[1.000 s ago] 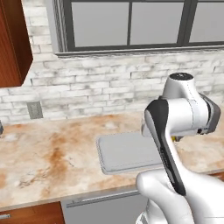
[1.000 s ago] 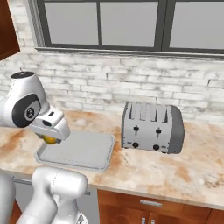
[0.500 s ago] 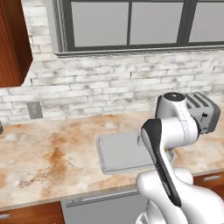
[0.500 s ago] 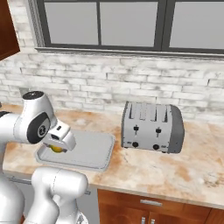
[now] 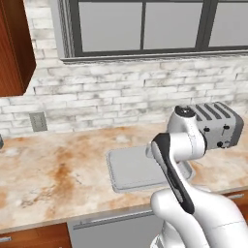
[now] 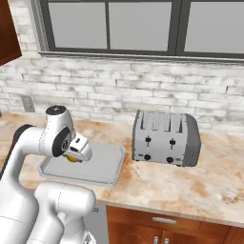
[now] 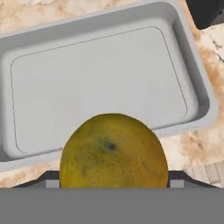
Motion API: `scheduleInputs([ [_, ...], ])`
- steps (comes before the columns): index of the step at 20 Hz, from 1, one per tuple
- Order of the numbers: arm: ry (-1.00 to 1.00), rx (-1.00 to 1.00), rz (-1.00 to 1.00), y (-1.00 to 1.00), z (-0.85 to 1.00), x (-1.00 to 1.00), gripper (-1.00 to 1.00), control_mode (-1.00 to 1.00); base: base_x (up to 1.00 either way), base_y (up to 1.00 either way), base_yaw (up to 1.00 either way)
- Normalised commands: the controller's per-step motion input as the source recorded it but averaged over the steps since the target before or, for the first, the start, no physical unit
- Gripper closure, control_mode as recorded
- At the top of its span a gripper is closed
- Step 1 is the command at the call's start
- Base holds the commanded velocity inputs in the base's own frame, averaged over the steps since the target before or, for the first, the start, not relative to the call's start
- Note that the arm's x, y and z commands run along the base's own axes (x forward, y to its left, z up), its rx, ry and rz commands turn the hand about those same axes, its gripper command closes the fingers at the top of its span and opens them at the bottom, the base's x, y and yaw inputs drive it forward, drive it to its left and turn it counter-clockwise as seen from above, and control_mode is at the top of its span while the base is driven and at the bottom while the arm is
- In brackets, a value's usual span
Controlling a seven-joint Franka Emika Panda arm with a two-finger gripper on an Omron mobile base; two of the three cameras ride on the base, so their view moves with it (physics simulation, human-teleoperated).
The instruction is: Pick the tangerine and orange from the fridge and place them inside the tupperware on the counter.
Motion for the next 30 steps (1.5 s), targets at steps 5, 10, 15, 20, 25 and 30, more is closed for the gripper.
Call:
scheduleInputs([
  [5,0.00,0.00,0.00,0.00,-0.42,0.54,1.00,-1.00,0.00,0.00,0.00],
  [10,0.00,0.00,0.00,0.01,-0.43,0.41,1.00,-1.00,0.00,0.00,0.00],
  [15,0.00,0.00,0.00,0.04,-0.42,0.31,1.00,-1.00,0.00,0.00,0.00],
  [20,0.00,0.00,0.00,0.07,-0.40,0.20,1.00,-1.00,0.00,0.00,0.00],
  [25,0.00,-0.02,0.00,0.14,-0.40,0.01,1.00,-1.00,0.00,0.00,0.00],
  [30,0.00,-0.08,0.00,0.19,-0.44,0.00,1.00,-1.00,0.00,0.00,0.00],
])
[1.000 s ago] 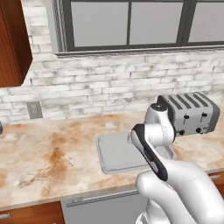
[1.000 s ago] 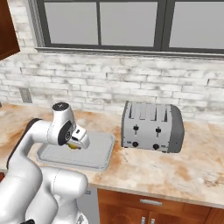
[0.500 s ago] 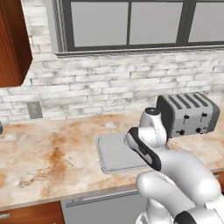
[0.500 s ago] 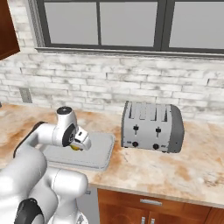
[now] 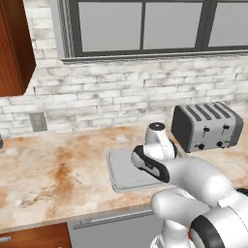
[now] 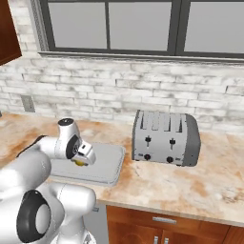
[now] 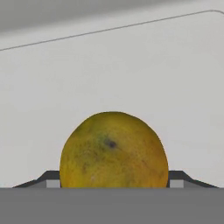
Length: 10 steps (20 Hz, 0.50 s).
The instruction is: Pick the tangerine and orange from the fridge and place them inside the tupperware on the counter.
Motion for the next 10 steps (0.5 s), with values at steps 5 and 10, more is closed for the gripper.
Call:
scheduleInputs([
  [5,0.00,-0.02,0.00,0.20,-0.38,0.04,-1.00,-1.00,0.00,0.00,0.00],
  [10,-0.02,0.00,0.00,0.02,-0.19,-0.04,-1.00,-1.00,0.00,0.00,0.00],
])
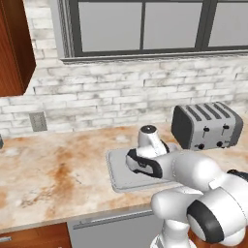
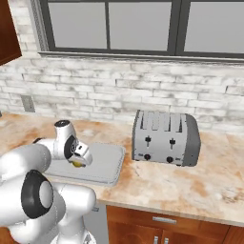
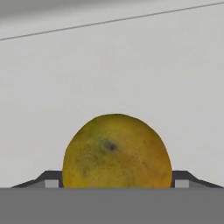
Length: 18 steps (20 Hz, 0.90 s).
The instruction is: Pick the tangerine and orange from the fridge and place them inside the tupperware on the counter.
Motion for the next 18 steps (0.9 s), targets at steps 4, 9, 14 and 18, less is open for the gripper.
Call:
scheduleInputs([
  [4,-0.07,0.00,-0.08,0.00,0.13,-0.32,-1.00,-1.00,0.00,0.00,0.00],
  [9,-0.25,0.00,-0.10,-0.03,0.67,-0.66,-1.00,-1.00,0.00,0.00,0.00],
  [14,-0.21,0.00,0.00,-0.09,0.86,-0.80,-1.00,-1.00,0.00,0.00,0.00],
  [18,-0.04,0.04,0.04,-0.12,0.74,-0.82,-1.00,-1.00,0.00,0.00,0.00],
])
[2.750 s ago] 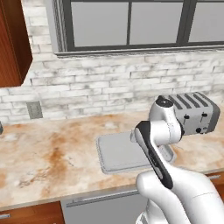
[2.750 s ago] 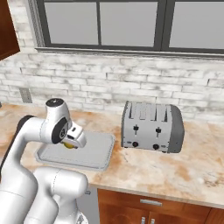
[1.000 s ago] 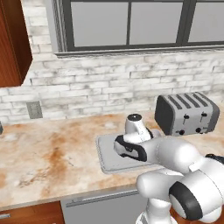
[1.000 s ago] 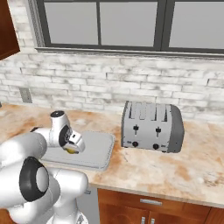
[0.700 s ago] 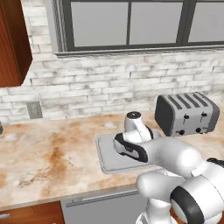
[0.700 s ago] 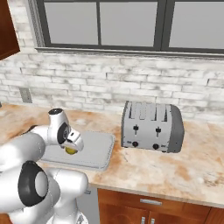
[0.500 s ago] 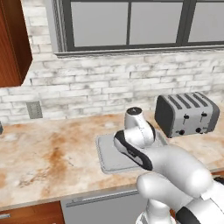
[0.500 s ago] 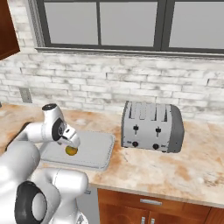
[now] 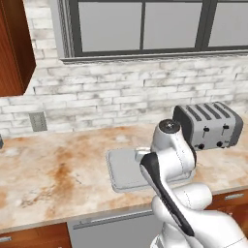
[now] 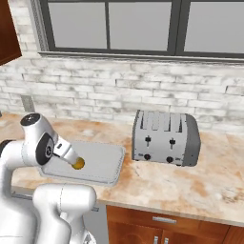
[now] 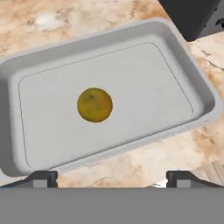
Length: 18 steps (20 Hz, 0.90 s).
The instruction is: Pick the tangerine and orange from the fridge and place them inside the tupperware on the counter.
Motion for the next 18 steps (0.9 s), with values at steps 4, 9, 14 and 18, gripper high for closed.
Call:
scheduleInputs([
  [4,0.00,0.13,0.34,-0.11,0.71,-0.73,-1.00,-1.00,0.00,0.00,0.00],
  [9,0.00,0.02,0.38,-0.10,0.48,-0.50,-1.00,-1.00,0.00,0.00,0.00],
  [14,0.00,0.00,0.03,-0.05,-0.01,-0.51,-1.00,-1.00,0.00,0.00,0.00],
  [18,0.00,0.00,-0.11,-0.05,-0.15,-0.59,-1.00,-1.00,0.00,0.00,0.00],
])
